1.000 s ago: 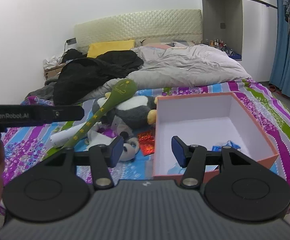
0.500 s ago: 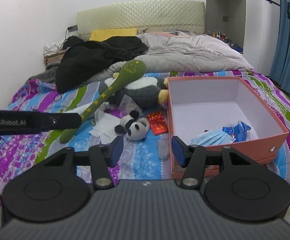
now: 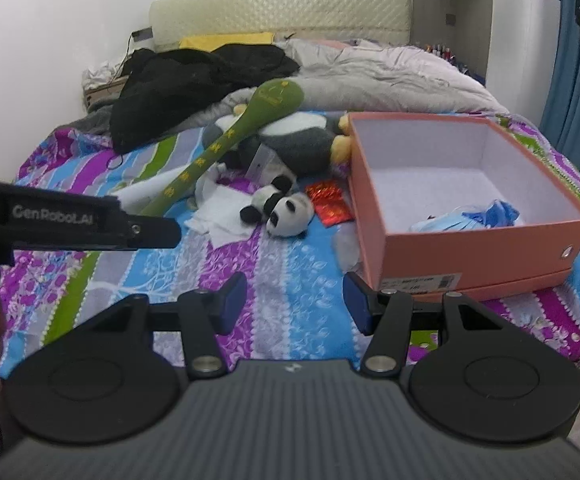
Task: Organize soft objects
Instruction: 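Withdraw both grippers from the box back toward the pile, then grasp the small panda plush with the left gripper while the right gripper grasps the clear plastic item, then lift the panda plush with the left gripper while the right gripper lifts the clear item, then carry the panda plush and clear item over the orange box, then open both grippers to drop the panda and clear item into the box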
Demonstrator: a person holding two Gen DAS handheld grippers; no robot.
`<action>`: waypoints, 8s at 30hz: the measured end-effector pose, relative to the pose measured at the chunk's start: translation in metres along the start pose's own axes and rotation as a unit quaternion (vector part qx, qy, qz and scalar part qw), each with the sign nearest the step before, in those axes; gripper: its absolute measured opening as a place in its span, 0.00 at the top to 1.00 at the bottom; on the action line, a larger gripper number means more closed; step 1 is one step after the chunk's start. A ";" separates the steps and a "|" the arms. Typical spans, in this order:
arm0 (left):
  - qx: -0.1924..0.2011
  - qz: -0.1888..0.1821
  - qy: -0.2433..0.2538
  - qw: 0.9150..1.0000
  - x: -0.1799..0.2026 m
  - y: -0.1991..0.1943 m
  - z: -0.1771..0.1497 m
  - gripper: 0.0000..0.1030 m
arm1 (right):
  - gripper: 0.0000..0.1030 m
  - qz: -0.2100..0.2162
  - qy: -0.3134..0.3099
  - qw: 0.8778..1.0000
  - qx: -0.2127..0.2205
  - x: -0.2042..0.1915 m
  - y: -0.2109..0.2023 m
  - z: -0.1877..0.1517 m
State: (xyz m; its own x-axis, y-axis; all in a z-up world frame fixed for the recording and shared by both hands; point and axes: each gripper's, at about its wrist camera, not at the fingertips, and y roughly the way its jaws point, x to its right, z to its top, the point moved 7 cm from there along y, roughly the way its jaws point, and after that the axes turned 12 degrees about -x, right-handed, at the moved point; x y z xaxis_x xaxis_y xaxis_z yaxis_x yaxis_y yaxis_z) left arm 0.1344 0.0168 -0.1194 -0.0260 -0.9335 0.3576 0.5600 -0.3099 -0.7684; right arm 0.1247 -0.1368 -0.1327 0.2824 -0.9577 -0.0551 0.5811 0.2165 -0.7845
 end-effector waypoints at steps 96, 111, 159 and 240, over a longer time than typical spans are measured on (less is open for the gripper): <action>-0.097 -0.044 -0.080 0.991 -0.100 0.114 -0.006 0.47 | 0.90 -0.013 -0.089 0.994 -0.059 -0.028 0.126 -0.010; -0.078 -0.052 -0.096 0.991 -0.110 0.077 -0.034 0.36 | 0.75 0.085 -0.028 0.989 -0.118 -0.036 0.119 -0.024; -0.039 -0.001 -0.121 0.992 -0.102 0.076 -0.047 0.45 | 0.82 0.064 -0.091 0.987 -0.114 -0.033 0.110 -0.013; -0.130 -0.093 0.140 0.977 0.180 0.245 0.148 0.60 | 0.70 -0.019 0.121 0.990 -0.073 0.268 0.094 0.095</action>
State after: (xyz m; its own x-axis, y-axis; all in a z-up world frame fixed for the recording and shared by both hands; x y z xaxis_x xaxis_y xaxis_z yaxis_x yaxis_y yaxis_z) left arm 0.3896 -0.2000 -0.1644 -0.3535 -0.8577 0.3733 0.2955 -0.4811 -0.8254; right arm 0.3273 -0.3551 -0.1630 0.0608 -0.9858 -0.1562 0.4669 0.1665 -0.8685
